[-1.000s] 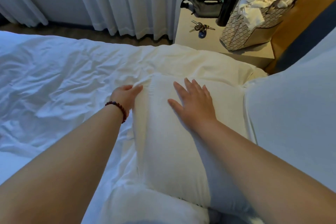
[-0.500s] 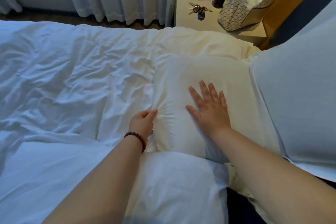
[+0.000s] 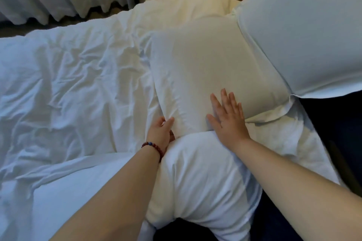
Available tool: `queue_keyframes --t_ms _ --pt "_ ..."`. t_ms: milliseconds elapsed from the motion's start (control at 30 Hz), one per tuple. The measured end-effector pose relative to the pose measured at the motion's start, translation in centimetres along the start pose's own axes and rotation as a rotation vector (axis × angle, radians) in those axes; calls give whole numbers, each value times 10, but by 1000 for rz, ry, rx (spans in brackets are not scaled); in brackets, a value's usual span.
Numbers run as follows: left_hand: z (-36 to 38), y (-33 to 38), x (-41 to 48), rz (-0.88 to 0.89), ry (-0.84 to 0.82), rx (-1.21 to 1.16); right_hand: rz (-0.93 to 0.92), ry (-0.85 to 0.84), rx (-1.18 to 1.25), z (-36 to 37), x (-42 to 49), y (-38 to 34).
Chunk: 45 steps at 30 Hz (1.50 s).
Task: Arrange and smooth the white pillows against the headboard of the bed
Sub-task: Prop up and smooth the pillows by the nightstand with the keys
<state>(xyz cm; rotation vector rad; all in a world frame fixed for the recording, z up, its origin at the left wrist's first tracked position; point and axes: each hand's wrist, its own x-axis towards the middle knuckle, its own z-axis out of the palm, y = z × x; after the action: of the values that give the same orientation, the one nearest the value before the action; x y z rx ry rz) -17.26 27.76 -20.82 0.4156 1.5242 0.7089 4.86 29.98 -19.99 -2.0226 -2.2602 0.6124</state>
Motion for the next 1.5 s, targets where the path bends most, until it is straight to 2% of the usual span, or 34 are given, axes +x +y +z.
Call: queue_keyframes --t_ms 233,400,533,700,900,1033,1133,1200,1267,1367,1433,1500 --pt "5 -4 -5 39 -109 161 0 20 189 15 -37 3" --pt "16 -13 -24 101 -11 194 -36 52 167 20 -56 10" --pt "29 -25 -38 67 52 268 -56 138 164 26 -70 22" --pt "56 -46 -50 80 150 173 -128 181 140 30 -86 45" --pt "80 -63 -83 174 223 154 -155 92 65 12 -111 68" --pt "92 -73 -97 158 186 3 -130 122 62 3 -147 81" --pt "96 -80 -96 109 208 -83 -90 183 79 2 -177 88" --pt "94 -78 -91 58 217 -134 -60 133 82 -1 -178 85" --pt "88 -69 -80 33 255 -50 26 49 141 -5 -156 78" --pt "84 -60 -67 67 319 151 287 -68 307 -11 -100 69" --pt "81 -65 -65 114 356 183 408 -17 442 -6 -64 63" --pt "71 -76 -58 141 352 144 429 61 537 5 -46 54"
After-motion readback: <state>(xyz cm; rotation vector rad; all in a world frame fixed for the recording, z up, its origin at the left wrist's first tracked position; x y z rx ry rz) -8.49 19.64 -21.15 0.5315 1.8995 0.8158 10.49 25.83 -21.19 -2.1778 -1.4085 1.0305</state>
